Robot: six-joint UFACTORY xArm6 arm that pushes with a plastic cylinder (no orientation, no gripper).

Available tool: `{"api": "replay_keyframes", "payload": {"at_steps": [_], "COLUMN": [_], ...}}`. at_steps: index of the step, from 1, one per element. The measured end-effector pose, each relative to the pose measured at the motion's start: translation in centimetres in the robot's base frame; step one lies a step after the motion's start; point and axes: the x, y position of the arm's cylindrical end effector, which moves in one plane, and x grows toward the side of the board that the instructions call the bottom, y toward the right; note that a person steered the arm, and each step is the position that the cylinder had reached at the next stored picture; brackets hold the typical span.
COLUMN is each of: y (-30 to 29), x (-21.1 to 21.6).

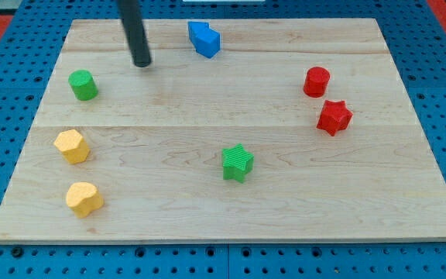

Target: Move the green star diagonal to the bottom right of the green circle

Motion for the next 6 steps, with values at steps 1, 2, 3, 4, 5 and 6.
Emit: {"api": "replay_keyframes", "payload": {"at_steps": [1, 2, 3, 4, 5, 6], "y": [4.7, 9.1, 16.2, 19.7, 20.7, 19.3], "x": [1.1, 3.7, 5.7, 11.2, 18.3, 23.0]}}
